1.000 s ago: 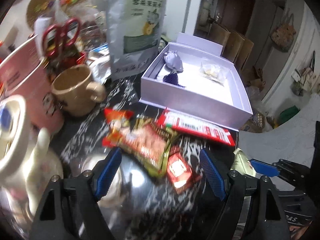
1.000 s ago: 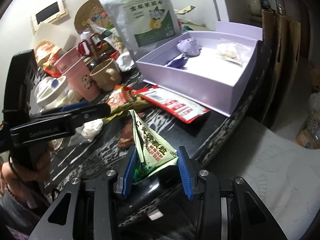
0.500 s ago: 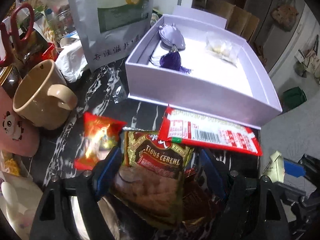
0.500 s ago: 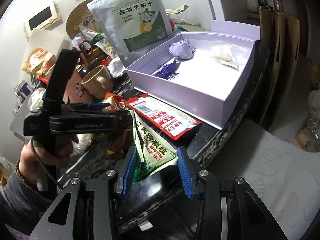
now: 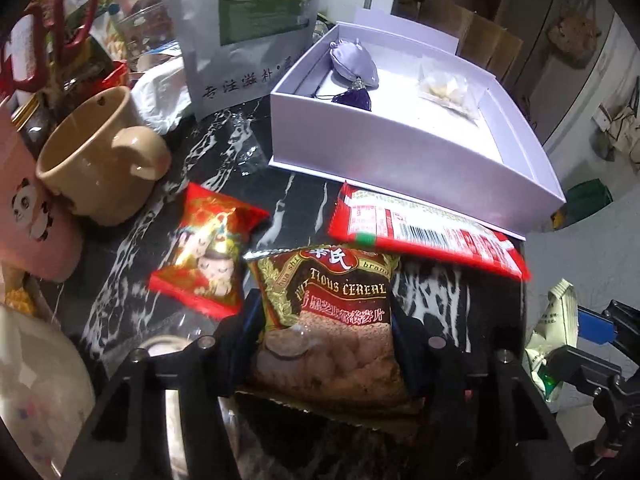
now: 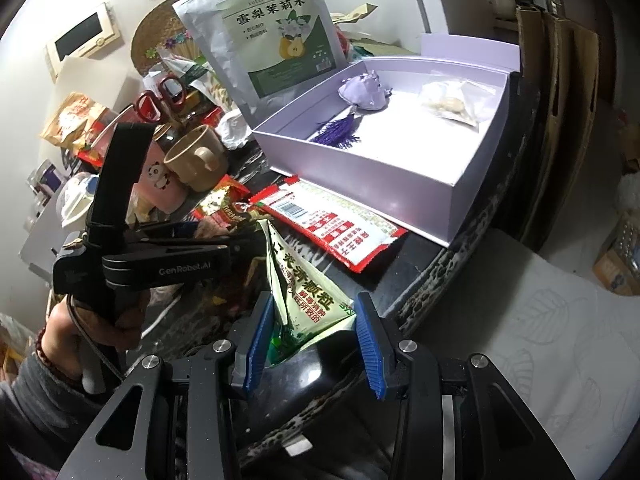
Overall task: Organize soft objects
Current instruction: 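Carry the green packet and cereal bag over the lavender box with both grippers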
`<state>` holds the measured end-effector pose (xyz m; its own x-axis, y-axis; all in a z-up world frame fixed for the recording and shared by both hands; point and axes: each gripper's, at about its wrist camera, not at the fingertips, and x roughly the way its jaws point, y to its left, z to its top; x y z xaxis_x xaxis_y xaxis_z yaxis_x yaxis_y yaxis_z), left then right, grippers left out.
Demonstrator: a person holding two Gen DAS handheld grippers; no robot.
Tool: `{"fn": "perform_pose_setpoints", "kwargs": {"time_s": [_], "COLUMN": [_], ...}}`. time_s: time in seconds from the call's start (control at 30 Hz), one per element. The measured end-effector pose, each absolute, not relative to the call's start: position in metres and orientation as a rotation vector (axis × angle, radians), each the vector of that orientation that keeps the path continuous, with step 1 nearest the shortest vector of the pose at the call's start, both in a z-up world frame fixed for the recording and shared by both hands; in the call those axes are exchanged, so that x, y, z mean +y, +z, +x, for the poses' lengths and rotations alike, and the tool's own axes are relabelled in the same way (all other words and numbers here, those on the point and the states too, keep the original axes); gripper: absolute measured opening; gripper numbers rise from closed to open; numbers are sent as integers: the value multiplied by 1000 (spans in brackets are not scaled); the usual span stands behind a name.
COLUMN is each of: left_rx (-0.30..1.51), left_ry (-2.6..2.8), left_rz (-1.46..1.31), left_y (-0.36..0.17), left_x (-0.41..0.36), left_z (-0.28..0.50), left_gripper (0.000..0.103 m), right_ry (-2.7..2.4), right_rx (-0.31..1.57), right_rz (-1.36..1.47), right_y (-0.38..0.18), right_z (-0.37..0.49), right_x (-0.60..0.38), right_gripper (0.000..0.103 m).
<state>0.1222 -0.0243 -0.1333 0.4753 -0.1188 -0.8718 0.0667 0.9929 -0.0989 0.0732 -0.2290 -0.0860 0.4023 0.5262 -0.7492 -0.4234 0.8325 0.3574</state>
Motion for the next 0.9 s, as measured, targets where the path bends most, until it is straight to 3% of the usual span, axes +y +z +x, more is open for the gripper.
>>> {"fn": "perform_pose_setpoints", "kwargs": {"time_s": [0.9], "left_rx": [856], "left_ry": [-107], "left_rz": [-53], "left_y": [-48], "left_x": [-27], "left_z": [28], "left_gripper": [57], "right_ry": [672], "right_rx": [912], "right_rz": [125], "right_y": [-59], "right_z": [27], "right_x": [-216], "right_gripper": [40]}}
